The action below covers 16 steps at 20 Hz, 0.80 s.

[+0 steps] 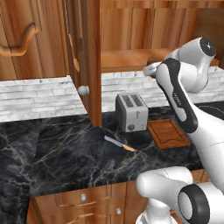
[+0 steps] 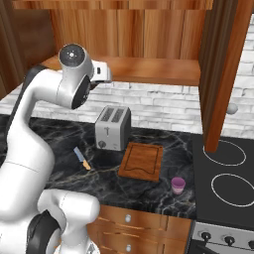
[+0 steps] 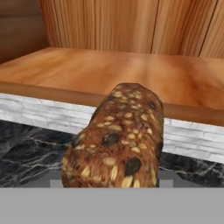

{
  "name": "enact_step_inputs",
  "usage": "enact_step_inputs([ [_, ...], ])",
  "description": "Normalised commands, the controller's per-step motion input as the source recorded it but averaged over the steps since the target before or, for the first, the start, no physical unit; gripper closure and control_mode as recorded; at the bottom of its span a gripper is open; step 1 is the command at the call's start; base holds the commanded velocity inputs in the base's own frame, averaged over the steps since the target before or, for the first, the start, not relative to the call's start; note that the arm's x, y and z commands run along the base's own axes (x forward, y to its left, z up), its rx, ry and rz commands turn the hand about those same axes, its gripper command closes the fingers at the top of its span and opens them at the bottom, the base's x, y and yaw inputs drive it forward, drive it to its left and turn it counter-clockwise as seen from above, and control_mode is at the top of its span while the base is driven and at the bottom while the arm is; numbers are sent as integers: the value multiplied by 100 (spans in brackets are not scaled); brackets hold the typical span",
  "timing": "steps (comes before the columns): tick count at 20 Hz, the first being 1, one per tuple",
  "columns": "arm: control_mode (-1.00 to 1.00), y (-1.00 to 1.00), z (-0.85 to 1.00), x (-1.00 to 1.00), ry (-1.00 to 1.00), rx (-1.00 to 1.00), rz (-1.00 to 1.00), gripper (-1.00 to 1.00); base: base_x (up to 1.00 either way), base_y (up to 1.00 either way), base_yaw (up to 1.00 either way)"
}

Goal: Pick the bread, place it on the cutting board, pick the jam, place it on the counter, and close the cabinet.

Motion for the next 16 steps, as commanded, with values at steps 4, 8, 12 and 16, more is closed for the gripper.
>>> enact_step_inputs([
  [4,-100,-31,0,-46,1,0,0,100,0,0,0],
  [8,-100,-37,0,-41,5,0,0,100,0,0,0],
  [12,-100,-38,-2,-48,4,0,0,100,0,0,0],
  [16,-100,-37,-8,-48,5,0,0,100,0,0,0],
])
